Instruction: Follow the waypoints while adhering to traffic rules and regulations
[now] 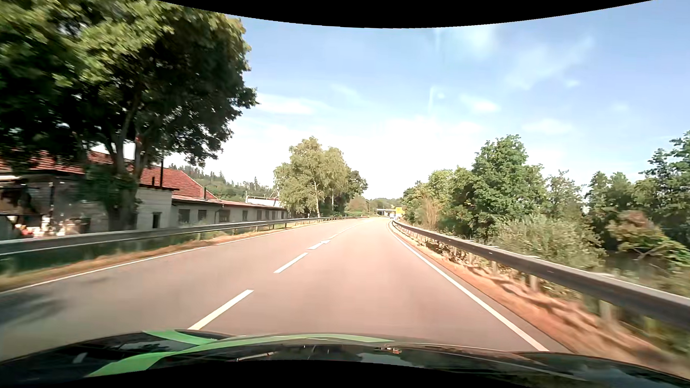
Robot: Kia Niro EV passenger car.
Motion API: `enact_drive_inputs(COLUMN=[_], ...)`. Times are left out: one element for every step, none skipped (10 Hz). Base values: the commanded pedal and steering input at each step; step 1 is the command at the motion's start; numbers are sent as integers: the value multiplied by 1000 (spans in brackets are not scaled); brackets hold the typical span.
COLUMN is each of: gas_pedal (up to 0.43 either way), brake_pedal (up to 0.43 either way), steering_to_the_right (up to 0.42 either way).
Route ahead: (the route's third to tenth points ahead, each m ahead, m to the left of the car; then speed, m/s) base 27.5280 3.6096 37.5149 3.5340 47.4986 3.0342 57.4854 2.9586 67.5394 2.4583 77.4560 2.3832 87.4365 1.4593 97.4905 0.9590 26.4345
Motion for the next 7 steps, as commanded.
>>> enact_drive_inputs(gas_pedal=[197,209,220,220,220,220,220], brake_pedal=[0,0,0,0,0,0,0], steering_to_the_right=[4,4,4,4,4,4,4])
